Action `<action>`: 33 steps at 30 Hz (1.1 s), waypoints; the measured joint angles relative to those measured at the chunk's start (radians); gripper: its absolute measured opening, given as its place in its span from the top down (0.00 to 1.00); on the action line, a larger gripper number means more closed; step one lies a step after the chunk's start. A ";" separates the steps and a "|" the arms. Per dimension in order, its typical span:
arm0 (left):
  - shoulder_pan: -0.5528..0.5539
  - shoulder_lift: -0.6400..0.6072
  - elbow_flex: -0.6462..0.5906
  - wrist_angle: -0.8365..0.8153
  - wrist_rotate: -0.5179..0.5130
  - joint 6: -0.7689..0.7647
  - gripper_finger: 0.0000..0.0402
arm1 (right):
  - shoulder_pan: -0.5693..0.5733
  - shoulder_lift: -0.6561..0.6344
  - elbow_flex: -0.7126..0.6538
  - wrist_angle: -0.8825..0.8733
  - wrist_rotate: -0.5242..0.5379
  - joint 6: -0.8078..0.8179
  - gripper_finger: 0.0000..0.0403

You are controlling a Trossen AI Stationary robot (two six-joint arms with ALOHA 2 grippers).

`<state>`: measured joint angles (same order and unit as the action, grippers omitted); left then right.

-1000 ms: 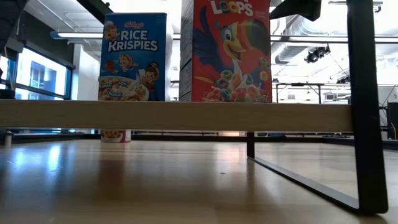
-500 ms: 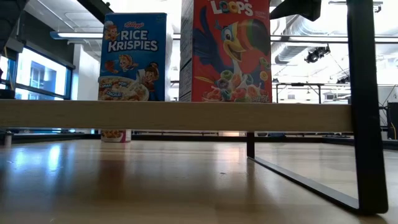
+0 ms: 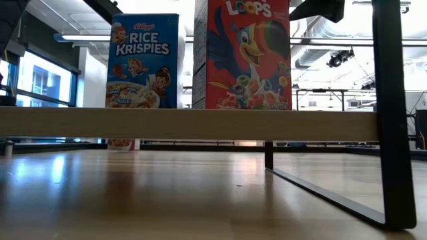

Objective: Stack cereal on shelf
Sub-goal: Put the top purple cereal box on the shelf

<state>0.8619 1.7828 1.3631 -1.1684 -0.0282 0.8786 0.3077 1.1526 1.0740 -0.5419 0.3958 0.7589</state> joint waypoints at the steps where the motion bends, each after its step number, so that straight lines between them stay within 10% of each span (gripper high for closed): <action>1: 0.000 0.000 0.009 -0.002 -0.001 -0.014 0.66 | 0.000 0.000 0.000 0.000 0.000 0.000 0.26; 15: -0.050 -0.001 0.315 -0.235 -0.003 -0.222 0.67 | 0.000 0.000 0.000 0.000 0.023 -0.042 0.26; 33: -0.408 -0.198 0.417 -0.403 -0.002 -0.647 0.68 | 0.000 0.000 0.000 -0.002 0.067 -0.125 0.26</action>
<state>0.4541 1.5847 1.7802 -1.5719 -0.0303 0.2318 0.3073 1.1526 1.0740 -0.5438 0.4627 0.6336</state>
